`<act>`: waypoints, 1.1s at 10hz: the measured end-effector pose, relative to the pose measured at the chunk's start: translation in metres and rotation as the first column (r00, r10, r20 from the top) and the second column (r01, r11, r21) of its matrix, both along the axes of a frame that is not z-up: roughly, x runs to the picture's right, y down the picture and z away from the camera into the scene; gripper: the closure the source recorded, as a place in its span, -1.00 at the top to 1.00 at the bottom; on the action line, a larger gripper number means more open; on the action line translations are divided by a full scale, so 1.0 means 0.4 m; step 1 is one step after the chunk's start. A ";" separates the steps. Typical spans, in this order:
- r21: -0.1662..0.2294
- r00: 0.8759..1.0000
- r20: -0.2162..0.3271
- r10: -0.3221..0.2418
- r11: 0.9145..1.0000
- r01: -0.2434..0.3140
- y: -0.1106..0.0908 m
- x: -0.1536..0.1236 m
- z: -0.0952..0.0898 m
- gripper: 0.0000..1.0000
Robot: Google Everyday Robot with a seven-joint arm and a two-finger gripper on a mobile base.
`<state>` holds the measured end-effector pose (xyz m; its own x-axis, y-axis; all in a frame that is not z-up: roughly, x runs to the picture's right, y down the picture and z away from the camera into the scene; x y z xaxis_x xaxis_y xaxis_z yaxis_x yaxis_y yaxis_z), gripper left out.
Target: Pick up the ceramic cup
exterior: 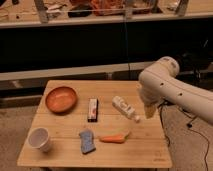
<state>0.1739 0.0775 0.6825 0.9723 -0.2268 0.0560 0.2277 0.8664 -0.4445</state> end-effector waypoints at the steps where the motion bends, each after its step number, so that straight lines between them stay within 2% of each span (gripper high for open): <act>1: 0.008 1.000 0.015 -0.025 1.000 0.025 -0.005 -0.037 -0.001 0.60; 4: 0.038 0.991 0.060 -0.118 0.993 0.116 -0.017 -0.139 -0.008 0.60; 7: 0.069 0.976 0.100 -0.192 0.980 0.185 -0.030 -0.236 -0.010 0.60; 9: 0.098 0.959 0.143 -0.245 0.968 0.233 -0.049 -0.319 -0.020 0.60; 11: 0.114 0.946 0.173 -0.273 0.960 0.256 -0.062 -0.351 -0.026 0.60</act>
<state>0.0336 0.0526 0.6720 0.8510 -0.4868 0.1973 0.5251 0.7978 -0.2963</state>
